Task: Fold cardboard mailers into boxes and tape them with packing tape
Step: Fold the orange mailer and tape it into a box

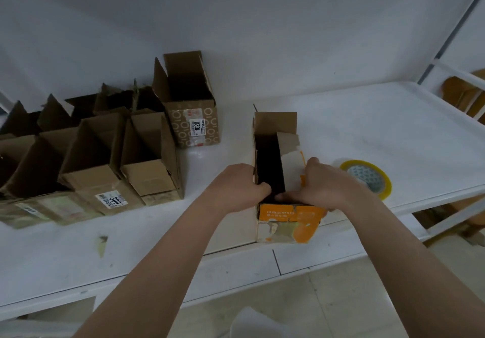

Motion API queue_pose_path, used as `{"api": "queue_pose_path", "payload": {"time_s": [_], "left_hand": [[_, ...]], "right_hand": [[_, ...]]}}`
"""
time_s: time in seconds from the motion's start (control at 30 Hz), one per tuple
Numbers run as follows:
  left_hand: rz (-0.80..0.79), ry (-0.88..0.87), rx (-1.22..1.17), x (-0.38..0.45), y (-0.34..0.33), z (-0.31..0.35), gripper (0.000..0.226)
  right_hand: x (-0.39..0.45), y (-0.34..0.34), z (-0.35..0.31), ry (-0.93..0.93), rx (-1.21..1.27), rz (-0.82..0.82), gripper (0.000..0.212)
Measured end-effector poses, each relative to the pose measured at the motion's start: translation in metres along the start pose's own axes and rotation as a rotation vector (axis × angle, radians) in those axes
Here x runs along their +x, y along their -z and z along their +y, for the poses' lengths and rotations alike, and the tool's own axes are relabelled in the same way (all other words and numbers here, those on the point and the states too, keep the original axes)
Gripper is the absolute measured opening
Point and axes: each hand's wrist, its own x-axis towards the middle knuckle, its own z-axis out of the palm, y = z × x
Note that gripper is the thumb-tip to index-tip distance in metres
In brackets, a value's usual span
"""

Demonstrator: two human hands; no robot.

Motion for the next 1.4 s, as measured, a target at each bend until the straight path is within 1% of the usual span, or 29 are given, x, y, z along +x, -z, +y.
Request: {"api": "queue_pose_path", "payload": {"time_s": [0.07,0.13,0.2,0.27,0.33,0.37,0.4,0.47,0.5,0.57,0.63,0.67,0.7,0.73,0.77,0.8,0.83,0.87,0.9,0.93,1.0,1.07,1.1,1.13,1.2,1.27,1.33,1.37,1.4], "left_hand": [[0.018,0.005,-0.084,-0.003,-0.002,-0.007,0.028],[0.054,0.018,-0.156,-0.004,-0.005,-0.012,0.026],[0.102,0.036,-0.208,-0.003,-0.008,-0.015,0.028],[0.141,0.038,-0.211,-0.002,-0.012,-0.016,0.031],[0.181,0.017,-0.176,-0.003,-0.016,-0.015,0.032],[0.201,0.007,-0.171,-0.004,-0.017,-0.016,0.032],[0.213,0.002,-0.185,-0.004,-0.018,-0.019,0.033],[0.199,0.013,-0.258,-0.004,-0.018,-0.027,0.033],[0.173,0.018,-0.290,-0.003,-0.017,-0.032,0.035],[0.133,0.014,-0.336,-0.004,-0.016,-0.041,0.046],[0.165,0.009,-0.351,-0.004,-0.013,-0.055,0.062],[0.207,0.010,-0.289,-0.003,-0.011,-0.065,0.064],[0.240,0.021,-0.174,-0.002,-0.008,-0.076,0.062],[0.245,0.045,-0.020,-0.002,-0.008,-0.088,0.055],[0.206,0.072,0.150,-0.002,-0.010,-0.100,0.047],[0.123,0.086,0.300,-0.004,-0.014,-0.112,0.044],[0.030,0.086,0.402,-0.006,-0.018,-0.123,0.047],[-0.037,0.081,0.439,-0.010,-0.024,-0.133,0.051],[-0.057,0.084,0.432,-0.013,-0.028,-0.142,0.054],[-0.030,0.095,0.407,-0.017,-0.030,-0.150,0.056],[0.084,0.138,0.318,-0.028,-0.032,-0.165,0.057],[0.189,0.209,0.187,-0.043,-0.028,-0.178,0.044],[0.228,0.232,0.160,-0.052,-0.025,-0.185,0.036],[0.241,0.247,0.181,-0.060,-0.021,-0.192,0.035],[0.262,0.314,0.235,-0.074,-0.011,-0.204,0.042],[0.308,0.337,0.262,-0.084,-0.003,-0.207,0.049],[0.440,0.263,0.214,-0.087,0.003,-0.197,0.041],[0.519,0.202,0.146,-0.089,0.006,-0.185,0.035],[0.585,0.138,0.037,-0.091,0.008,-0.171,0.035]], "right_hand": [[0.000,0.000,0.002,-0.014,0.062,-0.037,0.063],[-0.001,0.001,0.004,-0.022,0.175,-0.060,0.046],[-0.001,0.004,0.003,-0.035,0.276,-0.049,0.031],[-0.001,0.004,0.003,-0.056,0.298,-0.014,0.022],[-0.002,0.003,0.006,-0.053,0.276,-0.011,0.017],[-0.003,0.002,0.009,-0.044,0.282,-0.039,0.016],[-0.006,0.002,0.012,-0.040,0.306,-0.083,0.017],[-0.011,0.001,0.015,-0.058,0.387,-0.163,0.025],[-0.013,-0.002,0.016,-0.066,0.422,-0.164,0.023],[-0.015,-0.006,0.016,-0.079,0.472,-0.086,0.013],[-0.017,-0.009,0.013,-0.103,0.496,-0.016,0.013],[-0.018,-0.009,0.012,-0.113,0.504,-0.001,0.013],[-0.019,-0.010,0.012,-0.119,0.511,0.009,0.013],[-0.020,-0.010,0.011,-0.119,0.513,0.012,0.013],[-0.021,-0.010,0.010,-0.116,0.512,0.014,0.013],[-0.023,-0.010,0.009,-0.108,0.509,0.014,0.013],[-0.023,-0.009,0.007,-0.100,0.506,0.009,0.014],[-0.024,-0.008,0.005,-0.093,0.507,-0.004,0.014],[-0.024,-0.006,0.003,-0.088,0.510,-0.021,0.014],[-0.024,-0.004,0.000,-0.083,0.505,-0.038,0.014],[-0.023,-0.001,-0.006,-0.064,0.478,-0.064,0.014],[-0.021,0.000,-0.014,-0.043,0.460,-0.086,0.013],[-0.019,0.000,-0.019,-0.031,0.456,-0.097,0.012],[-0.018,-0.001,-0.024,-0.016,0.453,-0.105,0.012],[-0.014,-0.004,-0.034,0.021,0.450,-0.121,0.010],[-0.009,-0.009,-0.045,0.061,0.455,-0.137,0.010],[-0.005,-0.014,-0.056,0.096,0.467,-0.141,0.012],[-0.002,-0.016,-0.062,0.108,0.476,-0.141,0.013],[0.001,-0.017,-0.067,0.119,0.482,-0.141,0.013]]}}
